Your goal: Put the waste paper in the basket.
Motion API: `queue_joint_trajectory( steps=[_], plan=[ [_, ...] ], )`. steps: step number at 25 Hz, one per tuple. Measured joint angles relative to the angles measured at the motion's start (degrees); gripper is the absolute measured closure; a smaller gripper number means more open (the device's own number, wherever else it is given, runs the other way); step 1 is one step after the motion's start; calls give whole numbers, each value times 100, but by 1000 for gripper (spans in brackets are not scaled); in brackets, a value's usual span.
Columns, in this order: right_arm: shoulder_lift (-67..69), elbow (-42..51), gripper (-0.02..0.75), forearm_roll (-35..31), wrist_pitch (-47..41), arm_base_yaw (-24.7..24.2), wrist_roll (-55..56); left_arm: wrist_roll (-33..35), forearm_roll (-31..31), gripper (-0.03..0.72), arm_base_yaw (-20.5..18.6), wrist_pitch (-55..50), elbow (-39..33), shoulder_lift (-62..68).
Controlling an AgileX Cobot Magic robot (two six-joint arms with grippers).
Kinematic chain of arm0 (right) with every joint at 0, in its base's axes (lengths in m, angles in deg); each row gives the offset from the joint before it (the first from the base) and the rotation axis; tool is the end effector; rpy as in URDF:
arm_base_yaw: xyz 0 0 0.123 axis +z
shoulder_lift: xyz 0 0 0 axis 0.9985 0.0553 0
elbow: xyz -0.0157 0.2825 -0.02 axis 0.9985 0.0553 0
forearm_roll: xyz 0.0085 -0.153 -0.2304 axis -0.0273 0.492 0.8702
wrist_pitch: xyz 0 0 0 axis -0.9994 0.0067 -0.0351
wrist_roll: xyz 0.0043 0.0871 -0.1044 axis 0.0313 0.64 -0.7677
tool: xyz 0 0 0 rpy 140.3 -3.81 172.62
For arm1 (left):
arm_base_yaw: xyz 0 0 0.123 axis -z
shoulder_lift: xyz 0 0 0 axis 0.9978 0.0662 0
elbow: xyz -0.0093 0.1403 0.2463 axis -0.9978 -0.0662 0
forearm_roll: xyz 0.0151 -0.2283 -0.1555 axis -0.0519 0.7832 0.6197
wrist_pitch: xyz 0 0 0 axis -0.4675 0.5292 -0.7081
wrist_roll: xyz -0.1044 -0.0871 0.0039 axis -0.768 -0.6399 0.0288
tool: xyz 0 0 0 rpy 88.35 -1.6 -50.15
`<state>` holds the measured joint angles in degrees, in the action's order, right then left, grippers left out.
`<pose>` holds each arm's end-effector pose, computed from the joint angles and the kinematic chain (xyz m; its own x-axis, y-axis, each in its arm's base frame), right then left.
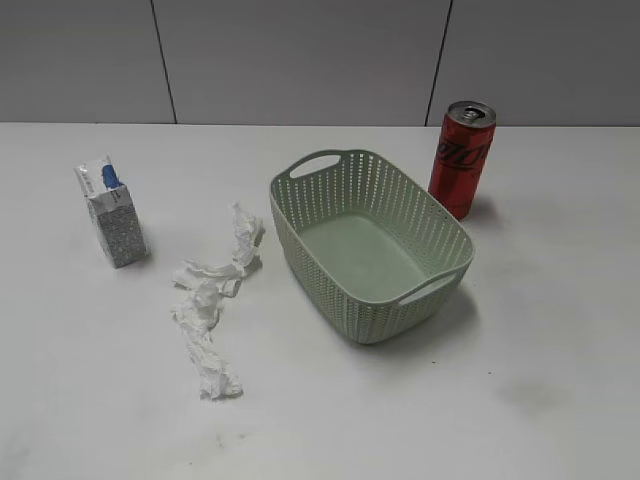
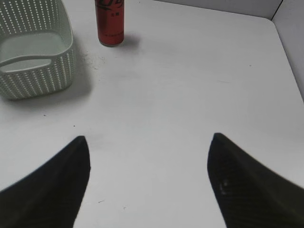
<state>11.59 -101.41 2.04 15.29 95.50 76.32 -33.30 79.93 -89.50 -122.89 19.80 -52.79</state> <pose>0.0719 0.0149 0.2561 -0.4006 -0.1207 -0.9083 -0.2007 0.9788 -0.0416 0.0583 -0.0279 0.2779 -0.3904 0.0646 -0.9184 0.1889 0.9819 -0.0113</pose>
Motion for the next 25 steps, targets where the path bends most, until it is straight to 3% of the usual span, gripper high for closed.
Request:
queue_joint_trajectory(
  steps=[25],
  plan=[
    [0,0,155,0,0,0,0,-2,0,97,0,0,0,0]
  ],
)
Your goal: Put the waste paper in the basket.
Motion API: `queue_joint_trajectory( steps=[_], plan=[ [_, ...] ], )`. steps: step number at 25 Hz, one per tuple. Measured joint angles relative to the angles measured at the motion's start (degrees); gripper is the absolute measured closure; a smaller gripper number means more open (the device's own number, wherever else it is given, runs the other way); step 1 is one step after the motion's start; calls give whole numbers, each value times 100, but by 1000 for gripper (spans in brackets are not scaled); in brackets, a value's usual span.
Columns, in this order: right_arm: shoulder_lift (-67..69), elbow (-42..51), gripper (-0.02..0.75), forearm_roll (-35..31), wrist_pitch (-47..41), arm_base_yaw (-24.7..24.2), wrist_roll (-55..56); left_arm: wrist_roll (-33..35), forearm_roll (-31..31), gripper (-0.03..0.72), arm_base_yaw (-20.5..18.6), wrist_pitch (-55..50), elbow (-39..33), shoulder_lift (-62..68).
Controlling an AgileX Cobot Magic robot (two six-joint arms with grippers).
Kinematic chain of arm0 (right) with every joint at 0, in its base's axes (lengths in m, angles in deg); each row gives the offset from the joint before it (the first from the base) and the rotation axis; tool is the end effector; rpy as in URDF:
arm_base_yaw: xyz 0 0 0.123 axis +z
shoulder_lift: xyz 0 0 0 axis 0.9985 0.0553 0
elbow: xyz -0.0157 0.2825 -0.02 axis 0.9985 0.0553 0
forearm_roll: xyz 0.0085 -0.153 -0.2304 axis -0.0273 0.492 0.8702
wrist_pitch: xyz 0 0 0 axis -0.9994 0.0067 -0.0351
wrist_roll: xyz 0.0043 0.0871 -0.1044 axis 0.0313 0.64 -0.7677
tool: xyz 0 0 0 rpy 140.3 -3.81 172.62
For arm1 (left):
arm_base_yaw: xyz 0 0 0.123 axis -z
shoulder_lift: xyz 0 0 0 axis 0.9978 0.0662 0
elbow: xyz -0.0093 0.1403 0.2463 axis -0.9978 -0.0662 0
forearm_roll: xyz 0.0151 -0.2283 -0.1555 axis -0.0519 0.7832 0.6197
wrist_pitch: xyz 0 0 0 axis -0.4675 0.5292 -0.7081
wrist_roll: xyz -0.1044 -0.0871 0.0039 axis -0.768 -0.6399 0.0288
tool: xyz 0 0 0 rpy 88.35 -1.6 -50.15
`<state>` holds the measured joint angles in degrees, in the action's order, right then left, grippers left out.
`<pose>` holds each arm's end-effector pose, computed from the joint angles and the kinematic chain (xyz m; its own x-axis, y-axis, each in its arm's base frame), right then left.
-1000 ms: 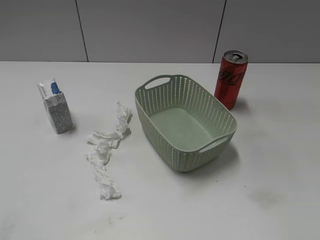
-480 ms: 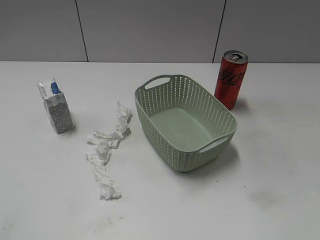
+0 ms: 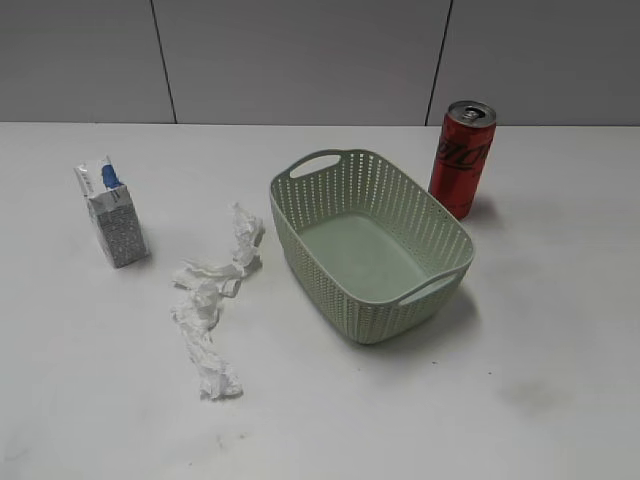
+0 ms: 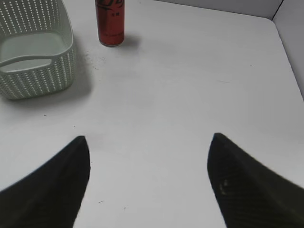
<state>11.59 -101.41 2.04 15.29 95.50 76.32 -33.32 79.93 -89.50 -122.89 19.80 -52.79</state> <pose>0.0719 0.0149 0.2561 -0.4006 -0.1207 -0.9083 -0.2007 0.9788 -0.0416 0.0583 -0.0279 0.2779 -0.3904 0.0642 -0.9184 0.1888 0.9819 -0.0116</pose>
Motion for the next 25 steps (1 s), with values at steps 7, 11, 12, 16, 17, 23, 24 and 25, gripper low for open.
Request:
queue_joint_trajectory(
  steps=[7,11,12,16,17,23,24,25],
  plan=[
    [0,0,155,0,0,0,0,2,87,97,0,0,0,0],
    [0,0,155,0,0,0,0,2,238,97,0,28,0,0],
    [0,0,155,0,0,0,0,2,250,97,0,42,0,0],
    [0,0,155,0,0,0,0,2,256,97,0,42,0,0],
    [0,0,155,0,0,0,0,2,264,97,0,42,0,0],
    [0,0,155,0,0,0,0,2,333,97,75,86,0,229],
    [0,0,155,0,0,0,0,2,339,97,81,118,12,333],
    [0,0,155,0,0,0,0,8,346,97,89,144,27,419]
  ],
)
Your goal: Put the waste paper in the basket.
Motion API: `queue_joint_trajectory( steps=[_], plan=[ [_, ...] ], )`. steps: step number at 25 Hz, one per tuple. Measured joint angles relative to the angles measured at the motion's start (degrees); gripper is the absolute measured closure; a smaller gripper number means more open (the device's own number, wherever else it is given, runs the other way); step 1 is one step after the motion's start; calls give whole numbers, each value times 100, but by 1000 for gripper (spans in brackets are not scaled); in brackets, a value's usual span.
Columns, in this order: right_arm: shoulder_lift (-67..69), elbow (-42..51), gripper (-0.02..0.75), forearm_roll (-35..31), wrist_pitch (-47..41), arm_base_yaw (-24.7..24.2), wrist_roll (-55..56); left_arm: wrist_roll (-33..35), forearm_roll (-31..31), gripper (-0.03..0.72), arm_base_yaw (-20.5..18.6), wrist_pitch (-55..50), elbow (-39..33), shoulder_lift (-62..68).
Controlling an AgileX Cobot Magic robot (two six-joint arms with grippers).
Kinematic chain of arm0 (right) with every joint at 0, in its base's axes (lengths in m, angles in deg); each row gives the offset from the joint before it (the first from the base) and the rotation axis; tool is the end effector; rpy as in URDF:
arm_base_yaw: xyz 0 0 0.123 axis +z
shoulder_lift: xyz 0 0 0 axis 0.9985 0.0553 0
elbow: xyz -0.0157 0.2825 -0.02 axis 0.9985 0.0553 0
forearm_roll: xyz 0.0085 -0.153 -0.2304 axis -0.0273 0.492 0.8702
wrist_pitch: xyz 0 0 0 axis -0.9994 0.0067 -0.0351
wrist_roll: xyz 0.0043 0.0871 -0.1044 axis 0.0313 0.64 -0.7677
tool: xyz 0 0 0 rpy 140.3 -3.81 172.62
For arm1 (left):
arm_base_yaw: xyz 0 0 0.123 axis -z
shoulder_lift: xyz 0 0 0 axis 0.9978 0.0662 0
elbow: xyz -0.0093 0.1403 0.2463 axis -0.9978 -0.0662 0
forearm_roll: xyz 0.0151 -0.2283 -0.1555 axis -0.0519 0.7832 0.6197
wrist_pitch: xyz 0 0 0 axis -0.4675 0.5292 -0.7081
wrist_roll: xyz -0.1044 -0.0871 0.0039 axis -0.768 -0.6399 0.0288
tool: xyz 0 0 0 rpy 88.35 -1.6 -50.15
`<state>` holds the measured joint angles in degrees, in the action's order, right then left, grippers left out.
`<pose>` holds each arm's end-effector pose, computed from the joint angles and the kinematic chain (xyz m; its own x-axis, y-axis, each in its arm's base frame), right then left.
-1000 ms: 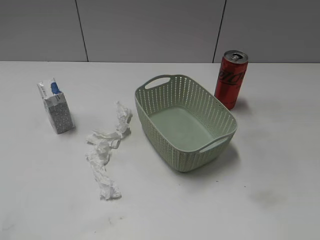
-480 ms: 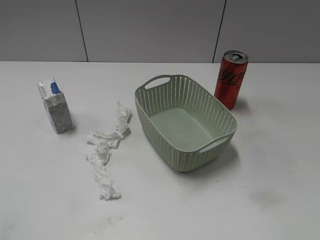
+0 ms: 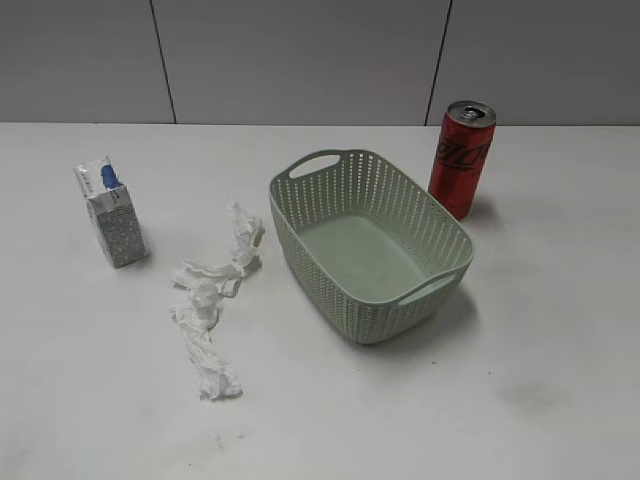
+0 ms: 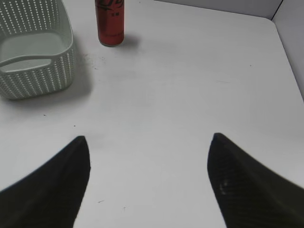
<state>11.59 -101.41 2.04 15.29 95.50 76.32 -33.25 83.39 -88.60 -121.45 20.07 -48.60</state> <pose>0.0719 0.0149 0.2561 -0.4006 -0.1207 -0.9083 -0.2007 0.9788 -0.0416 0.0694 -0.0345 0.2797 -0.4261 0.0304 -0.9041 0.2283 0.9707 -0.0750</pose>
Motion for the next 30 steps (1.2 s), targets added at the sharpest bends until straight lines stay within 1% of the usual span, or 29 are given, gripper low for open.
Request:
queue_joint_trajectory(
  steps=[2,5,13,16,21,24,26,30],
  plan=[
    [0,0,155,0,0,0,0,1,0,97,76,98,70,217],
    [0,0,155,0,0,0,0,105,-8,97,361,238,198,521],
    [0,0,155,0,0,0,0,167,-387,97,1440,201,287,1453],
    [0,0,155,0,0,0,0,167,-538,97,1699,205,310,2199],
    [0,0,155,0,0,0,0,194,-536,97,1744,537,316,3855],
    [0,0,155,0,0,0,0,391,-519,97,1780,839,433,4691],
    [0,0,155,0,0,0,0,426,-513,97,1963,1030,603,5186],
    [0,0,155,0,0,0,0,452,-553,97,2596,1405,1072,6095]
  ],
)
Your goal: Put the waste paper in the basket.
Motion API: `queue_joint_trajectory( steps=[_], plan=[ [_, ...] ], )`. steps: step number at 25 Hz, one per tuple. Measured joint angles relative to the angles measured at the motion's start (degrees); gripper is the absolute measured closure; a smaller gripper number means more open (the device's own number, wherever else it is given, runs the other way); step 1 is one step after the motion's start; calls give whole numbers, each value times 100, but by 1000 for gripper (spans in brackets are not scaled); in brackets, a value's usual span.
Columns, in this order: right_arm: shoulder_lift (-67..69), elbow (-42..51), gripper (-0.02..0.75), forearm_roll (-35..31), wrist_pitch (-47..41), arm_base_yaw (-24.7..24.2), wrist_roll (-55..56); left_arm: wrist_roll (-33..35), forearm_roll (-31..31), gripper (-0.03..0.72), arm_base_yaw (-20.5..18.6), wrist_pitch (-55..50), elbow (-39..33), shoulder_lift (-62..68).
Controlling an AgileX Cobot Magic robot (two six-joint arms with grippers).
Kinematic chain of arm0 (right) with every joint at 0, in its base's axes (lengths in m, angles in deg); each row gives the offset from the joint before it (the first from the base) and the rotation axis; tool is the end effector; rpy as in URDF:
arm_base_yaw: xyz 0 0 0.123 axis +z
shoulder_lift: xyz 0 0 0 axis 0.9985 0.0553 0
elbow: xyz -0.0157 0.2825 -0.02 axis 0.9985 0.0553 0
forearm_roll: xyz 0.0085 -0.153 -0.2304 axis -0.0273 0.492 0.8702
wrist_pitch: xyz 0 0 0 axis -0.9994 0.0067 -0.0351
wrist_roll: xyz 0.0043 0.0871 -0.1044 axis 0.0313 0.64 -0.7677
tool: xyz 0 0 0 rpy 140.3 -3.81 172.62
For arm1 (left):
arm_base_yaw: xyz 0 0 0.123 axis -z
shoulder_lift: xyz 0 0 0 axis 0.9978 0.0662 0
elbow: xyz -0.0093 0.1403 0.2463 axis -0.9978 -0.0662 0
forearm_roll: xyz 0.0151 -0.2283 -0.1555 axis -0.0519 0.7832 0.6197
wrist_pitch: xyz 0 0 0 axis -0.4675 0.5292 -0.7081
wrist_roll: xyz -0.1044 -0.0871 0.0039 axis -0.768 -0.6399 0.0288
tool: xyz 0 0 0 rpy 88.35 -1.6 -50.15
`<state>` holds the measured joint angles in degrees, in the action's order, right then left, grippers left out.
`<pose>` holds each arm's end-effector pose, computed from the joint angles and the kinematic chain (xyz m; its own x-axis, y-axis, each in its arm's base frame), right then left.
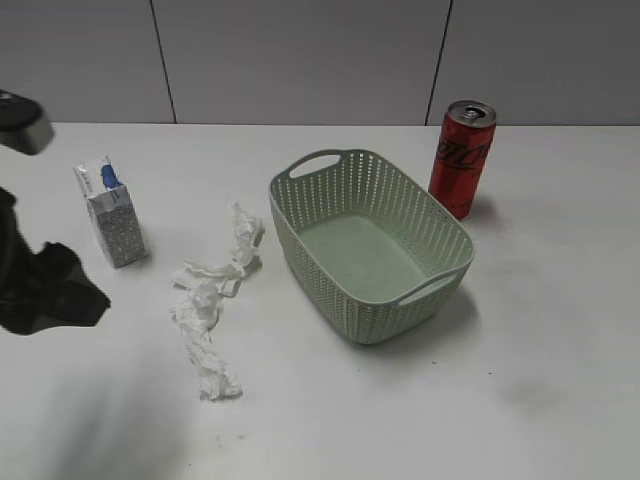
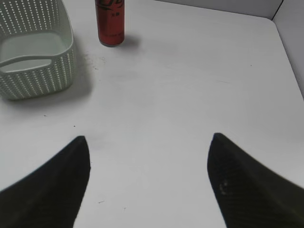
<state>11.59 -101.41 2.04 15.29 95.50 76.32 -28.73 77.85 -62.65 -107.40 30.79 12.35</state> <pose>0.0719 0.0149 0.2561 -0.4006 -0.1207 -0.9083 -0.2007 0.9788 -0.0416 0.2139 -0.1171 0.1991 -0.7431 0.4736 -0.4727 0.5705 0.8176 -0.0776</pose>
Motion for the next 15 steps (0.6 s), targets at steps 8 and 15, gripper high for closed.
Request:
queue_joint_trajectory(
  steps=[8,15],
  plan=[
    [0,0,155,0,0,0,0,0,-179,97,981,365,869,2047],
    [0,0,155,0,0,0,0,11,-173,97,1093,682,1423,3308]
  ],
)
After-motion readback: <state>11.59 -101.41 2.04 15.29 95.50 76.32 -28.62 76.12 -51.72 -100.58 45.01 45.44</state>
